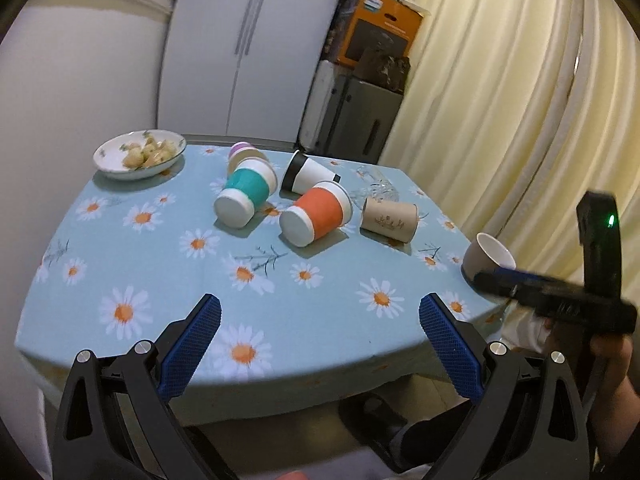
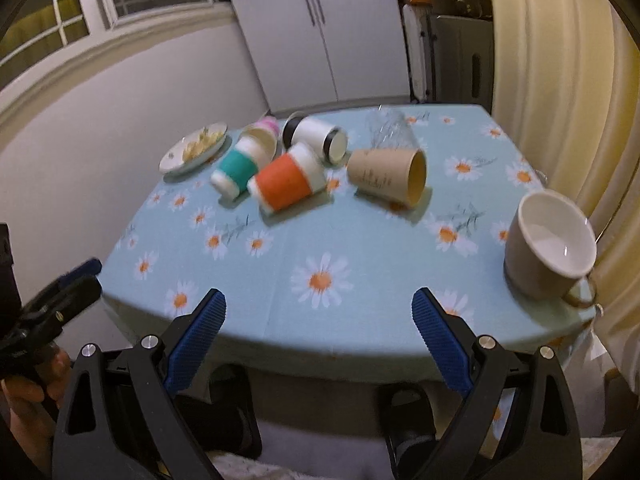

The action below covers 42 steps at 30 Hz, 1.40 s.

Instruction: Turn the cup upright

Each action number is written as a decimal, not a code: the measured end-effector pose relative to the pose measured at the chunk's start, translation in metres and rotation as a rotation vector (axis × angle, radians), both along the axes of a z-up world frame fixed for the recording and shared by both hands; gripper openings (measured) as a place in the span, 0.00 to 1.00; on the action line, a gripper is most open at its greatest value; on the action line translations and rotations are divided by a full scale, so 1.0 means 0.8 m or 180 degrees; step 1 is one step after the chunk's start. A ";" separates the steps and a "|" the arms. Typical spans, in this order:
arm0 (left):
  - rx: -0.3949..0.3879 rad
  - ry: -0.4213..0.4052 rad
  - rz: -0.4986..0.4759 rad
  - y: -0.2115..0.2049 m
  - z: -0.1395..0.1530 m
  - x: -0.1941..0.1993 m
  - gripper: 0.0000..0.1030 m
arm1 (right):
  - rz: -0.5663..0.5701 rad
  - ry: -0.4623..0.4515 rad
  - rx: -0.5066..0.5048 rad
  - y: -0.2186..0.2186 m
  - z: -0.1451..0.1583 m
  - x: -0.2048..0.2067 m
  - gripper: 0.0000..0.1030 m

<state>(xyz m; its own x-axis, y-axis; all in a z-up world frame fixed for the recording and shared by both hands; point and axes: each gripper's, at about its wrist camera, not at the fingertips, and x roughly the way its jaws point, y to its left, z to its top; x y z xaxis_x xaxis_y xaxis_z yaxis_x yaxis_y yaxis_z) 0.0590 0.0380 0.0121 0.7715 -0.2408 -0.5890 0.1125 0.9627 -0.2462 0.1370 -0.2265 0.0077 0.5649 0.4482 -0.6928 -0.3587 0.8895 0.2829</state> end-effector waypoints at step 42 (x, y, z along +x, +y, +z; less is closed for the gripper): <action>0.1248 0.1402 -0.1653 -0.084 -0.096 0.338 0.62 | 0.0155 0.1182 0.1075 -0.034 -0.036 0.143 0.90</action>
<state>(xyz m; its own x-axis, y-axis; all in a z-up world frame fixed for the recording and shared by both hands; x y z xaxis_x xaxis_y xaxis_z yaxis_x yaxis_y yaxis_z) 0.3292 -0.0295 -0.0650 0.2928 -0.2180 -0.9310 0.5430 0.8393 -0.0258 0.2513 -0.2536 -0.0210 0.2807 0.7017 -0.6548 -0.2182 0.7111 0.6684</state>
